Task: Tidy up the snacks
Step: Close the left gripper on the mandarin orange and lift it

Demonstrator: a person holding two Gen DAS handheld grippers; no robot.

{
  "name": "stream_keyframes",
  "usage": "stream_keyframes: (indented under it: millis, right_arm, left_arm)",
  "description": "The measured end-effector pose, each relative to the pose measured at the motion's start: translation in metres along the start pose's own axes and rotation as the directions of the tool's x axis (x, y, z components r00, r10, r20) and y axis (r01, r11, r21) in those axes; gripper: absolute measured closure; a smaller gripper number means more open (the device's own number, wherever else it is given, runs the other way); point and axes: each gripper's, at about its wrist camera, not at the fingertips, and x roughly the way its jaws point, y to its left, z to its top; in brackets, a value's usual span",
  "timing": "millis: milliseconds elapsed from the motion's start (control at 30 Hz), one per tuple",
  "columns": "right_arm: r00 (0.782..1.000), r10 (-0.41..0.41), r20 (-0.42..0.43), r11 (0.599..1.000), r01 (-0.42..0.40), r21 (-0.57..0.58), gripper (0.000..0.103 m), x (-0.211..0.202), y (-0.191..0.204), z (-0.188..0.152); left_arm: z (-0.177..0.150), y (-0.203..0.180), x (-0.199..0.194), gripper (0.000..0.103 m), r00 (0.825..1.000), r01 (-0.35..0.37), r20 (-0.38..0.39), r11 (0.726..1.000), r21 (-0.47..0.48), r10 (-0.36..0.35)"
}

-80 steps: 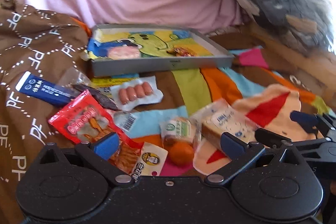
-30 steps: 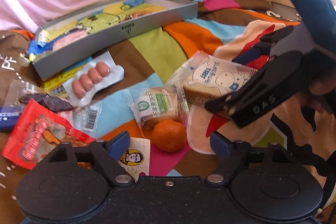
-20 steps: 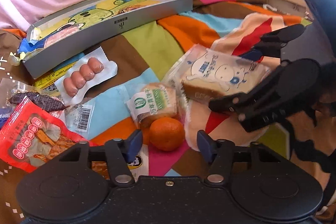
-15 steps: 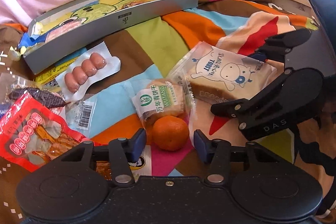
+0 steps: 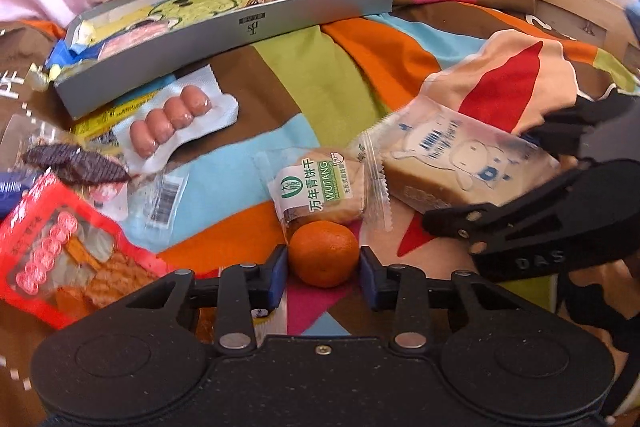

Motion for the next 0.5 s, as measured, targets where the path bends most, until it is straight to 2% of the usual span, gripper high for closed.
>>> stream_keyframes:
  millis: [100,200,500]
  right_arm:
    - [0.999,0.039,-0.017,0.994,-0.037,0.098,0.028,-0.016,-0.008,-0.015]
    - [0.999,0.039,0.001,0.990,-0.039,0.138,0.028,-0.030,-0.011,-0.031]
    - [0.999,0.003,0.034,0.995,-0.006,0.101,0.028,-0.042,0.003,-0.048]
  left_arm:
    - [-0.005,0.000,-0.009,0.064,0.999,0.023,-0.021,0.998,-0.056,-0.024]
    - [-0.009,-0.002,-0.015,0.064,0.999,0.024,-0.035,0.997,-0.076,-0.027]
    - [-0.011,0.001,-0.020,0.065,0.998,0.037,-0.040,0.986,-0.165,-0.044]
